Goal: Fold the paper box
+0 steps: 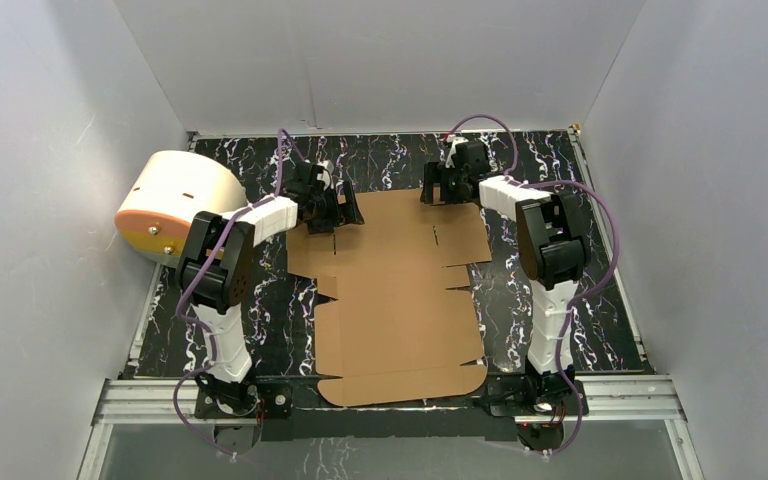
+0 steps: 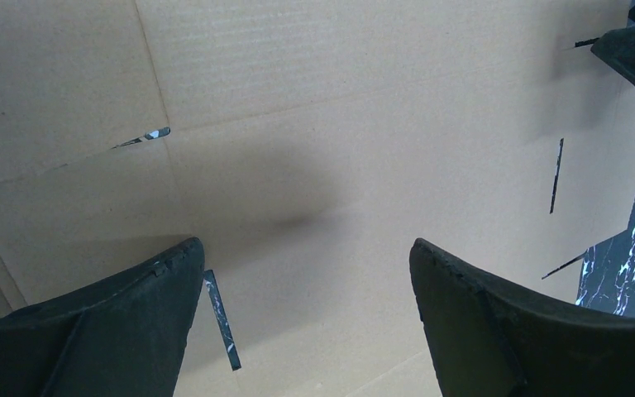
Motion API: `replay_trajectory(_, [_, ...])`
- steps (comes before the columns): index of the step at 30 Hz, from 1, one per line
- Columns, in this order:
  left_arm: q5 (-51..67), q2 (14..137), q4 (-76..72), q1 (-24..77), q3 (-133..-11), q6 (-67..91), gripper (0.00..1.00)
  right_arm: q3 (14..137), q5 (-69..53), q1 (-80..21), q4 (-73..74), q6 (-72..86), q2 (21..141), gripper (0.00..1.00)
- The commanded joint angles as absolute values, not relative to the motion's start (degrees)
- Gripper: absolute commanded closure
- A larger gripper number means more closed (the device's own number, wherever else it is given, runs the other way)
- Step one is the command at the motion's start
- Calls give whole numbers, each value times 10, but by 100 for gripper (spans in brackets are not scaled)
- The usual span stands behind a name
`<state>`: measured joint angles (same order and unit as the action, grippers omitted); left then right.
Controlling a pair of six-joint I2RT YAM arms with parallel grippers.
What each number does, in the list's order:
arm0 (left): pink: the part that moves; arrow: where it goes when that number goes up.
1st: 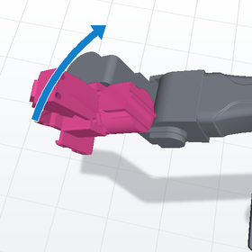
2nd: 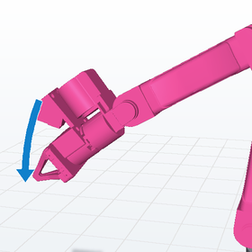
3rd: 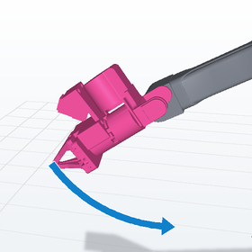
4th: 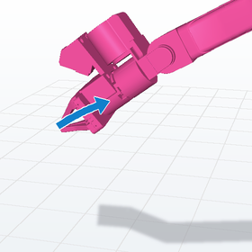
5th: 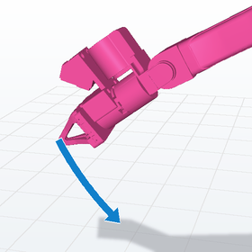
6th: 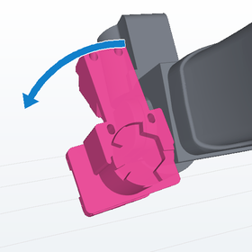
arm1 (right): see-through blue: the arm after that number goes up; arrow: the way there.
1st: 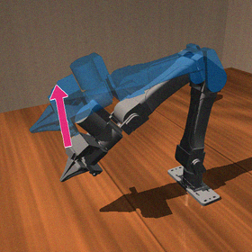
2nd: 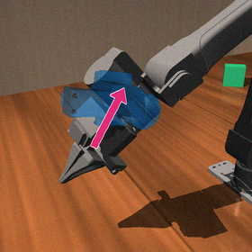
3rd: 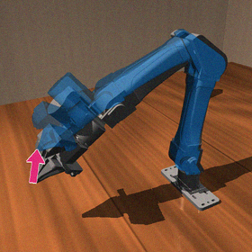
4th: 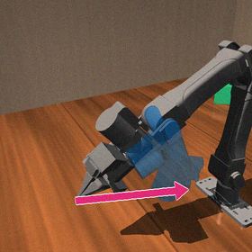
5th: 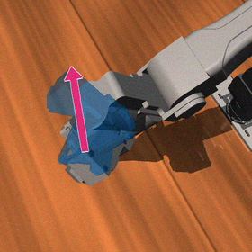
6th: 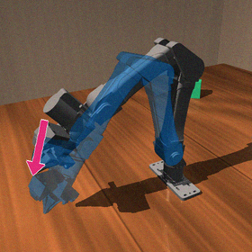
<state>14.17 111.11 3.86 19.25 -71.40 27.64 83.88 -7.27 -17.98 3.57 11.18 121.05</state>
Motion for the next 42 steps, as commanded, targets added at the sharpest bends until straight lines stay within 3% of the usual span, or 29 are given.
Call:
replay_trajectory(1, [151,1138,57,202,-722,265,9,840,-153,-185,6,144,1193,2])
replay_trajectory(26, [142,1148,56,207,-712,268,9,804,-254,-195,-44,181,1147,15])
replay_trajectory(42, [140,1126,53,208,-704,269,9,828,-214,-214,-27,168,1162,15])
